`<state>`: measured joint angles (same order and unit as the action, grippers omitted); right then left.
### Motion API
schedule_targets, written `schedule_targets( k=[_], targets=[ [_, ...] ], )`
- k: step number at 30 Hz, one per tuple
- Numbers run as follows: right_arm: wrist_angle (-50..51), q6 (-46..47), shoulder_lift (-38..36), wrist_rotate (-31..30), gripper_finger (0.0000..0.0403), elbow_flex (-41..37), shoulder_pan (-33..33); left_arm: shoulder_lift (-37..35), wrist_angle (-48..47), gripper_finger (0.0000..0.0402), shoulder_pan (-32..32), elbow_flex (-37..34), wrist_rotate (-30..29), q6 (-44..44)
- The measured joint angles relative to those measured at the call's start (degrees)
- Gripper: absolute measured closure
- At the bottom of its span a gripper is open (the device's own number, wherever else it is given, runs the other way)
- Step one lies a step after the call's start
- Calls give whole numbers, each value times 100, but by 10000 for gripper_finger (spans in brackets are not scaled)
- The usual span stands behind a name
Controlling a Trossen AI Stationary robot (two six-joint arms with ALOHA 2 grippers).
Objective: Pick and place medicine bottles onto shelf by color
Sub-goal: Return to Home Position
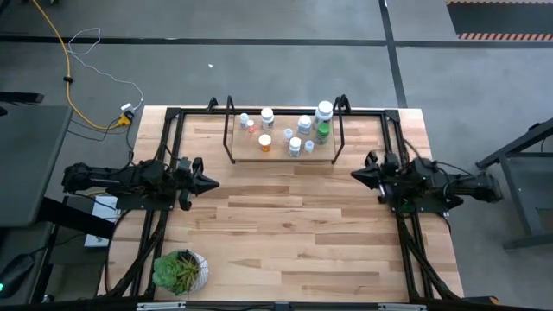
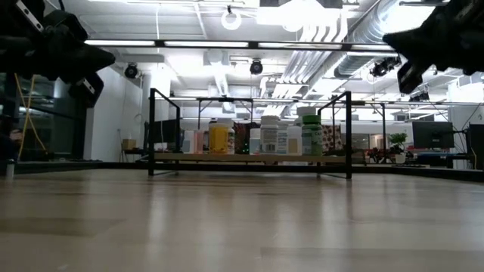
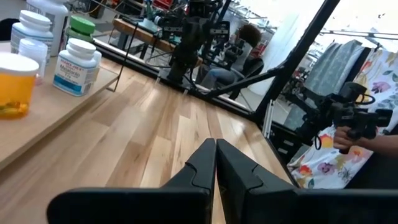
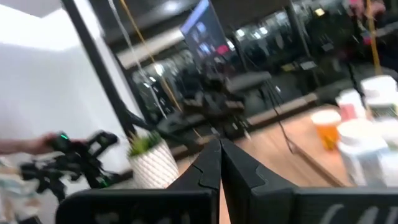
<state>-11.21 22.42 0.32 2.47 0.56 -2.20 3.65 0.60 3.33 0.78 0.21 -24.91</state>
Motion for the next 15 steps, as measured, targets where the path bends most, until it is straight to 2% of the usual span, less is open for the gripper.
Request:
schedule_targets(
  k=[7, 15],
  targets=[
    [1056, -140, 11, -283, 403, 4, 0, 184, 2, 398, 0, 0, -8, 0],
    [1076, -462, 296, -226, 403, 9, 0, 744, -19, 398, 0, 0, -68, 0]
  ],
)
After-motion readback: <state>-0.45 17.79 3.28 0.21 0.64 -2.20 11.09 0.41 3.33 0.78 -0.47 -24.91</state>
